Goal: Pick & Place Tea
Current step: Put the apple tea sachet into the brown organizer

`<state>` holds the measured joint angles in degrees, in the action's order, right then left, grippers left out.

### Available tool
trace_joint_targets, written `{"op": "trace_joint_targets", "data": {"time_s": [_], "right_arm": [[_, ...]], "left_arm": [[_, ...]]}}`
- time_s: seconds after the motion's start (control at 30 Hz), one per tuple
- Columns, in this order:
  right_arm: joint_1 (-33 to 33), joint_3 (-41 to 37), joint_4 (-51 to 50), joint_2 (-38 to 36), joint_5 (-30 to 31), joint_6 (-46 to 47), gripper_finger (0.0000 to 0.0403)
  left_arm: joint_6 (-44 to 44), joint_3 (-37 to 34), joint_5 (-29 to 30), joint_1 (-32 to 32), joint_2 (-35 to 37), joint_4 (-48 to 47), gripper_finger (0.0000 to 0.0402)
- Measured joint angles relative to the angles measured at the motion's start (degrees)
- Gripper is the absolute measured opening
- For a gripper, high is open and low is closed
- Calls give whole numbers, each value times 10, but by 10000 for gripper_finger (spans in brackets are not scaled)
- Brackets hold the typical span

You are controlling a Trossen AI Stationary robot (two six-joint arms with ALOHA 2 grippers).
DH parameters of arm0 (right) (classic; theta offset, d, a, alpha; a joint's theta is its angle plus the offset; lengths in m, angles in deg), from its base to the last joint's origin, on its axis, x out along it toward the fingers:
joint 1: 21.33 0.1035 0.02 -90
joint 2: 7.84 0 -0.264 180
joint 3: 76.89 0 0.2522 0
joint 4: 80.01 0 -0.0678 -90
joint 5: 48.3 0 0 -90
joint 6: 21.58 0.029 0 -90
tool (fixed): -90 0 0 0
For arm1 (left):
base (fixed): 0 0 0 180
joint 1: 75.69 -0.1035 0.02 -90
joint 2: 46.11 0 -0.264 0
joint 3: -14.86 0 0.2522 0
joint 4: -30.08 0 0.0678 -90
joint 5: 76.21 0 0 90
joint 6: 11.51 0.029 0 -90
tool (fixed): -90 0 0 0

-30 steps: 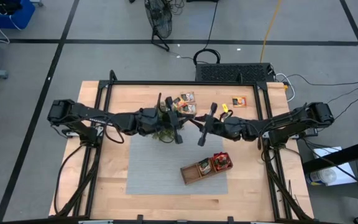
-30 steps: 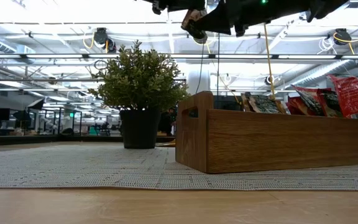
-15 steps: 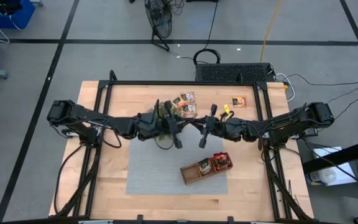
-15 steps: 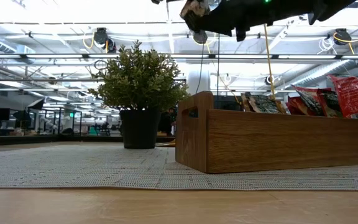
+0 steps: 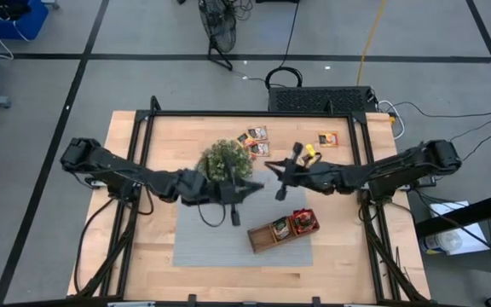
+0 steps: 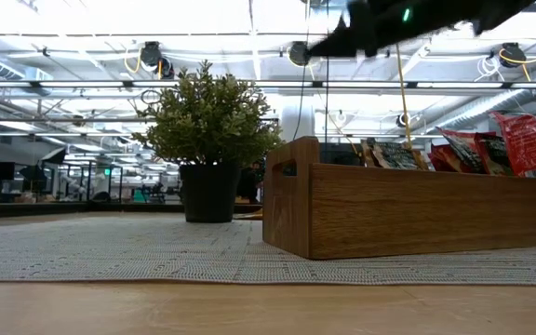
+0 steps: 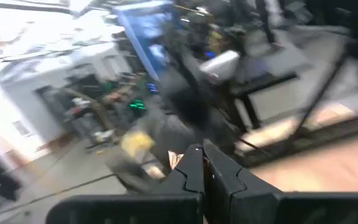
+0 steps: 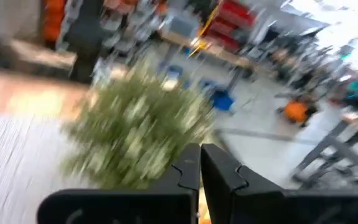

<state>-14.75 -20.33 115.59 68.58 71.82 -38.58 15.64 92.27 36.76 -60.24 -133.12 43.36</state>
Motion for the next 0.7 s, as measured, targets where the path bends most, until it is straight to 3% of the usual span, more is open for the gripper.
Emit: {"op": "trace_joint_targets", "data": {"time_s": [0.2,0.33,0.47,0.57,0.7], "right_arm": [[13,0,-80,-90,93,-35,3],[14,3,-122,-149,88,-5,3],[14,2,-173,-175,88,23,4],[18,2,-216,-185,87,41,4],[26,2,-251,-186,86,56,4]], "left_arm": [[-3,-25,-41,56,-15,38,0],[-23,-99,-65,73,-68,213,0],[-78,-134,-97,67,-169,423,0],[-89,-113,-100,68,-256,512,0],[-84,-40,-112,72,-343,539,0]]}}
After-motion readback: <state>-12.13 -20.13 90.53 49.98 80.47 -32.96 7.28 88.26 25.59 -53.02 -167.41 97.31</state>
